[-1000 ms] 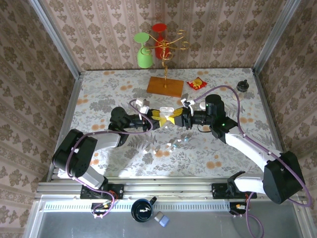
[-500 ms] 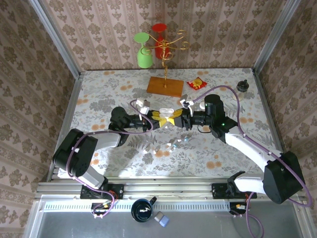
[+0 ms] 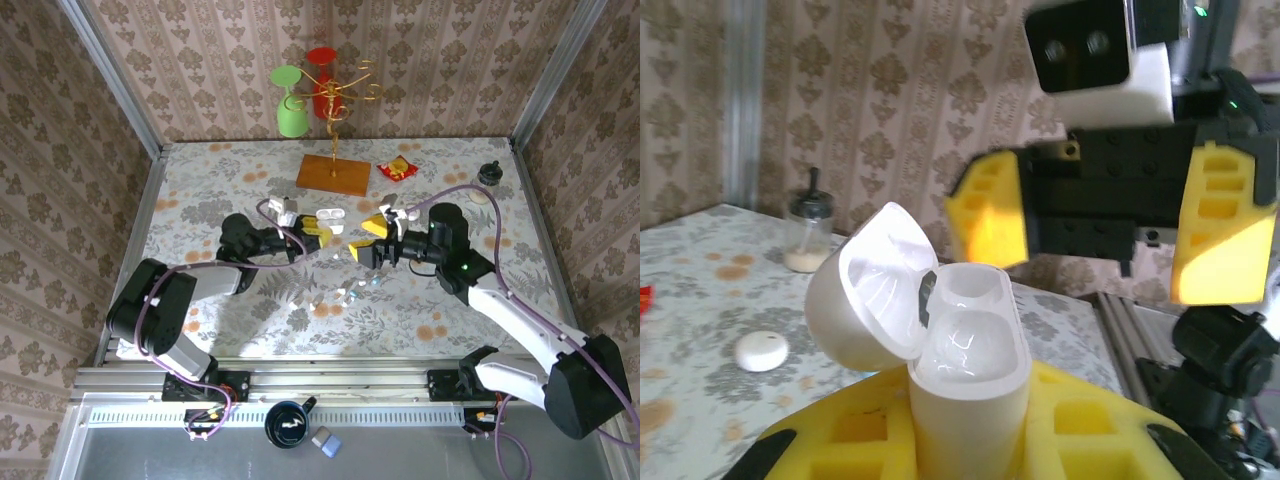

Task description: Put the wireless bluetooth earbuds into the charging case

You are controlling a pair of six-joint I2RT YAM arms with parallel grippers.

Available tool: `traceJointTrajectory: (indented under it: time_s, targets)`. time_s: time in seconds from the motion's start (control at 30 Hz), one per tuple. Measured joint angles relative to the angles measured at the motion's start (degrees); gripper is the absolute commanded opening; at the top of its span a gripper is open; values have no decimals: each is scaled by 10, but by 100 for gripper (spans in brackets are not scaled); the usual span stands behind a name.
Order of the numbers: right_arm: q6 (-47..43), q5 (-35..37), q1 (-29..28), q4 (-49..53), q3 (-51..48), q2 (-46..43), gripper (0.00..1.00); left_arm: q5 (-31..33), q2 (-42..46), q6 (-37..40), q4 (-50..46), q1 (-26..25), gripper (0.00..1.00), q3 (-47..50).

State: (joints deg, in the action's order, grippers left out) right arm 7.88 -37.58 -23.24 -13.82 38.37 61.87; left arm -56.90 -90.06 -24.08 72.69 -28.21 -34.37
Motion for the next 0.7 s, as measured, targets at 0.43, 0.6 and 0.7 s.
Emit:
traceJointTrajectory:
  time_s: [0.43,0.6,0.7]
  targets:
    - [43,123,-45,92,-7,37,77,112,42,41,-2,103,0,58]
    - [41,183,-117,151,58,138,77,149,62,49,-2,126,0,78]
    - [43,214,-158,185,113,206,74,168,72,49,-2,139,0,87]
